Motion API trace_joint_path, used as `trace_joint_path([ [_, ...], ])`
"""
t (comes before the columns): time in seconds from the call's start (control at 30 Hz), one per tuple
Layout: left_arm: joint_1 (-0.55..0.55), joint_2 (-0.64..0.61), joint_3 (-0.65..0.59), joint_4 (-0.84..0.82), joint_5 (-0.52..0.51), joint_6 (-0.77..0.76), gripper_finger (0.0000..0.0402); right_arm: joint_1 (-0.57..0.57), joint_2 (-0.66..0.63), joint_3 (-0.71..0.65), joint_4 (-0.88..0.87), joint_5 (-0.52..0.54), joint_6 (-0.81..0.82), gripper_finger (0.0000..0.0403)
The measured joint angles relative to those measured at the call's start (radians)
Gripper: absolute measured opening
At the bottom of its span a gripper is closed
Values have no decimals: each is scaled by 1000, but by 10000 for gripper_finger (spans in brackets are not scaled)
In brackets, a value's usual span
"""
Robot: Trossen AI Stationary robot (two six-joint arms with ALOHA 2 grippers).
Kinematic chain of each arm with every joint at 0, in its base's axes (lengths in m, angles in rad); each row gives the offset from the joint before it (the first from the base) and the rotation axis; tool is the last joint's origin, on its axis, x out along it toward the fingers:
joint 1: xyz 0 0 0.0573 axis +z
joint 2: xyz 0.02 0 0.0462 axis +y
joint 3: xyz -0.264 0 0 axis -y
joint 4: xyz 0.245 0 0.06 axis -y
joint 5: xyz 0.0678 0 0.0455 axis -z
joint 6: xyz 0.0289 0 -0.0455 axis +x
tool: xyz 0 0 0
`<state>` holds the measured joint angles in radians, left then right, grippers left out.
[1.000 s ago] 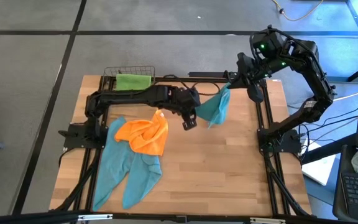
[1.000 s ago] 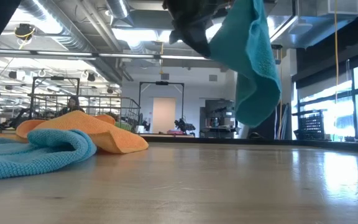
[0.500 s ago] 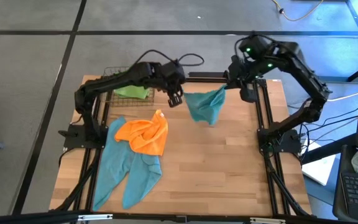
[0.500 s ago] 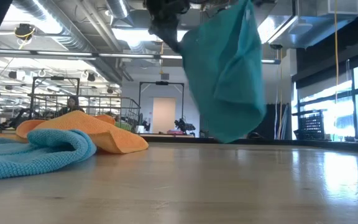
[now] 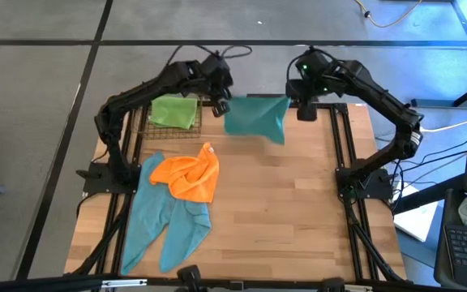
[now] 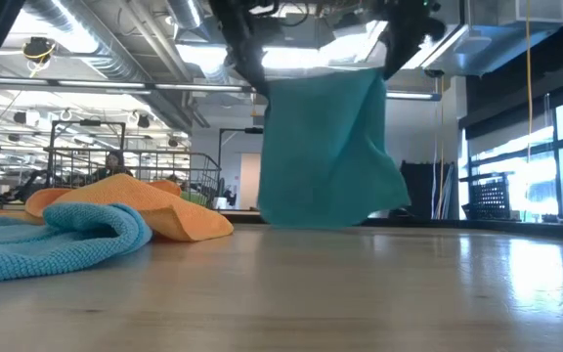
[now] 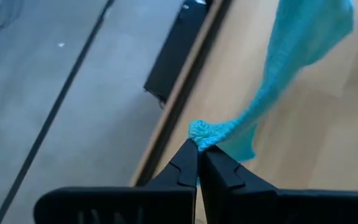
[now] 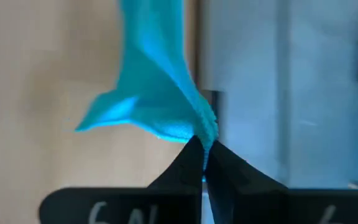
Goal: Fold microfiber towels
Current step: Fold the blue microfiber cloth
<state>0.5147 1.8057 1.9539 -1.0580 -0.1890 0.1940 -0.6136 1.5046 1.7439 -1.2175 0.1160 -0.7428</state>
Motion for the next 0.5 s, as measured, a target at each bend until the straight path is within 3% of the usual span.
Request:
trace_joint_path([
  [0.07, 9, -2, 22, -2, -3, 0, 0, 0, -3, 0, 35, 67, -1, 12],
  [0.13, 2, -3, 43, -8, 14, -1, 0, 0, -6, 0, 18, 55, 3, 12],
  [0.33, -91, -4, 53, -139, 128, -89, 0, 23, -8, -12, -141, -294, 121, 12],
  [0.5, -233, 8, -60, -155, 140, -100, 0, 77, -8, -135, -150, -487, 166, 12],
])
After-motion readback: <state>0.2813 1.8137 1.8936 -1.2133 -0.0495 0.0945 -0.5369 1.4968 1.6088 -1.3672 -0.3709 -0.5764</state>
